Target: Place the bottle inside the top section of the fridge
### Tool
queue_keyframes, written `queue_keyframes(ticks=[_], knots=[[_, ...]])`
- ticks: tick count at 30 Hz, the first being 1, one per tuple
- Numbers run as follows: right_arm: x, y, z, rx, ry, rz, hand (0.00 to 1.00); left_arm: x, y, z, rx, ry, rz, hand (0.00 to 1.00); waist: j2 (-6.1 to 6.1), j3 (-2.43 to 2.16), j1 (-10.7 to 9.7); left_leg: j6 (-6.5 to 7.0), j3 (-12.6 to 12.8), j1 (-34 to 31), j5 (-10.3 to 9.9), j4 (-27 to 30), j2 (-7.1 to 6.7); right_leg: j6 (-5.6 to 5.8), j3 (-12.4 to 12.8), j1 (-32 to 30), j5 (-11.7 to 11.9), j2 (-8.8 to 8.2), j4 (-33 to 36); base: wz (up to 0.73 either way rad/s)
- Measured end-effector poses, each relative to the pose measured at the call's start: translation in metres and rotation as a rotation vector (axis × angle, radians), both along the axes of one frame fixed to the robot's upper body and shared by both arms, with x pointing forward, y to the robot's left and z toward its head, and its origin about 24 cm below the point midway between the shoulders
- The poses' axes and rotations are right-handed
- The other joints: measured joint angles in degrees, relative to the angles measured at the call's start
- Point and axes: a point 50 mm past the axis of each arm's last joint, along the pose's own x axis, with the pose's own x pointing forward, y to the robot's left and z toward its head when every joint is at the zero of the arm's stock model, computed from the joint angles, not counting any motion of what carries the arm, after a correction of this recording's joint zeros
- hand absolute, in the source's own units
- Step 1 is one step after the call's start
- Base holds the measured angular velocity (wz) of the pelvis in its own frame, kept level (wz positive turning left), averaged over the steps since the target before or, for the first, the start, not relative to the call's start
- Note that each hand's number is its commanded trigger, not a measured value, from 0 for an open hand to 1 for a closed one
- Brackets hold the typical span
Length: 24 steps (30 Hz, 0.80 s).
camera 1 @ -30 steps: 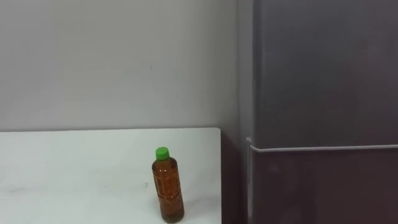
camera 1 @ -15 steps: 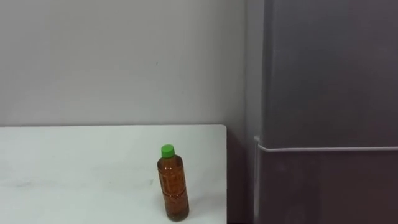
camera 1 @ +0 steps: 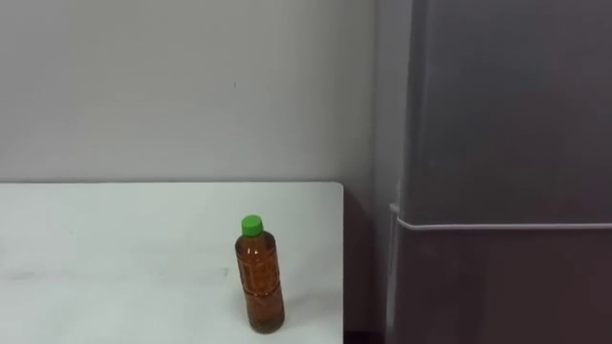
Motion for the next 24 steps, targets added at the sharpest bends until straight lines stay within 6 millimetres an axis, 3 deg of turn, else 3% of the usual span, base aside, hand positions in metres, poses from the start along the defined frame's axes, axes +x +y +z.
queue_keyframes(ticks=[6,10,19,24], knots=[[-0.005,0.003,-0.002,0.045,0.001,-0.052,0.00,0.015,-0.023,0.021,0.081,-0.081,-0.139,0.00,0.26,0.02,-0.6,0.00,-0.3,0.0,0.0,0.0,0.00,0.00,-0.2,0.2,0.1,0.00,0.2,0.02],[-0.008,0.003,-0.003,0.051,0.018,-0.066,0.00,0.026,-0.032,0.022,0.113,-0.063,-0.221,0.00,0.42,0.01,-1.4,0.00,-0.4,0.2,0.0,-0.1,0.09,0.01,-0.3,0.3,0.1,0.02,0.6,0.02],[0.002,0.008,-0.005,0.080,0.026,-0.063,0.00,0.047,-0.071,0.029,0.207,-0.073,-0.493,0.00,-0.56,-0.28,-2.8,0.01,-0.2,-0.1,0.0,0.4,0.11,0.00,0.0,-0.1,0.1,-0.02,1.0,-0.02],[0.008,0.012,-0.005,0.096,0.024,-0.015,0.00,0.060,-0.093,0.044,0.286,-0.122,-0.665,0.00,-0.93,-0.15,-3.1,0.01,-0.2,-0.6,0.0,0.9,0.17,-0.02,-0.1,-0.3,0.1,-0.01,1.0,0.00]])
